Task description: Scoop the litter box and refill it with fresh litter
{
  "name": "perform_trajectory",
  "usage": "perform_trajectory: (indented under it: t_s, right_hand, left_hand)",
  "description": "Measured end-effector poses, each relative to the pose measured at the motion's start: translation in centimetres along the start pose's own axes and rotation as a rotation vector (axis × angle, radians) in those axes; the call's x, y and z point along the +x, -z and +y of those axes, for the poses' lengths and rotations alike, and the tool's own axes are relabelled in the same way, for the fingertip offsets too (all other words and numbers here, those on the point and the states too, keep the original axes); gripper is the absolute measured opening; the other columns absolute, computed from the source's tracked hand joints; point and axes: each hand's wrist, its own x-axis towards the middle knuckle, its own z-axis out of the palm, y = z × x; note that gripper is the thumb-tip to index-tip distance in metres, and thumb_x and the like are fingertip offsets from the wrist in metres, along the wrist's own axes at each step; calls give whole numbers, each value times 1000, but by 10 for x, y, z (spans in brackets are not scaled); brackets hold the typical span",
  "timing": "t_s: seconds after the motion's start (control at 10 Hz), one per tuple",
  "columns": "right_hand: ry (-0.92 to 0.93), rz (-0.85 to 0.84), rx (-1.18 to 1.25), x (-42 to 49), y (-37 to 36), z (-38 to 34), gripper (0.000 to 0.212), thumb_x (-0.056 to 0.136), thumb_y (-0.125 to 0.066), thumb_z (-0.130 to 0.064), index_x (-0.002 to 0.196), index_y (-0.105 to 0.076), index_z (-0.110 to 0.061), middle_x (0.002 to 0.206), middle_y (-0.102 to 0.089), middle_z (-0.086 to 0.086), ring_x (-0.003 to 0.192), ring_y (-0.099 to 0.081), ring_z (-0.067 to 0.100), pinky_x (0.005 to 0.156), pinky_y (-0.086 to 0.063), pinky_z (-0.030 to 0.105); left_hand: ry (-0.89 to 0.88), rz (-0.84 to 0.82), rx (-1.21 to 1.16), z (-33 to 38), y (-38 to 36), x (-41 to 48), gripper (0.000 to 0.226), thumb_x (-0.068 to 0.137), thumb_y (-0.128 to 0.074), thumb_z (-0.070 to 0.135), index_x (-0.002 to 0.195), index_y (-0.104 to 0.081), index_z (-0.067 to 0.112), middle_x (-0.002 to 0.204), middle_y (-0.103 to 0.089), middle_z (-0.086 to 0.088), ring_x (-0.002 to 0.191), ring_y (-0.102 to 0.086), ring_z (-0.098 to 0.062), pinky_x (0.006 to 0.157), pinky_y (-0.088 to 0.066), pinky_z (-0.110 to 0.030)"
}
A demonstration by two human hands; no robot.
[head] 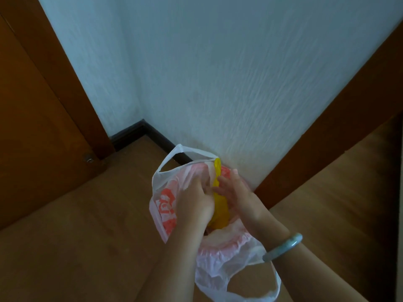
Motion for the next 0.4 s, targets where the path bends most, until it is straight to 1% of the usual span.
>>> perform_trajectory:
  t_s: [0.1, 0.2, 0.3, 0.4]
  right_hand:
    - [13, -1, 35, 0, -1, 3, 43, 92, -32, -61, 112, -63, -39, 115, -66, -10, 111, -60, 11, 100, -43, 40]
    - [-35, 28, 54, 1, -4, 3, 49, 88, -35, -66, 129, -50, -43, 133, -54, -11, 121, -52, 15, 103, -39, 45]
    - [6, 13, -24, 4, -3, -1, 42, 88, -39, -66, 115, -63, -43, 120, -64, -9, 116, -56, 13, 104, -40, 45]
    - [81, 50, -374, -3, -2, -11, 25, 96, -46, -40, 94, -71, -43, 105, -67, -11, 105, -59, 14, 98, -43, 32]
  left_hand:
    - [46, -2, -143, 0, 2, 5, 50, 96, -49, 17, 141, -35, 33, 128, -57, 1, 105, -60, -19, 86, -53, -33]
    - [-33, -31, -39, 1, 8, 3, 55, 92, -48, 2, 142, -39, 26, 143, -43, 3, 129, -43, -20, 99, -35, -23]
    - [-94, -72, 63, -4, 12, 6, 50, 92, -51, 8, 138, -45, 26, 150, -34, 3, 140, -28, -22, 113, -26, -34]
    - [-139, -43, 325, -5, 16, 3, 43, 92, -50, 27, 135, -46, 35, 150, -33, 10, 143, -18, -22, 116, -11, -50]
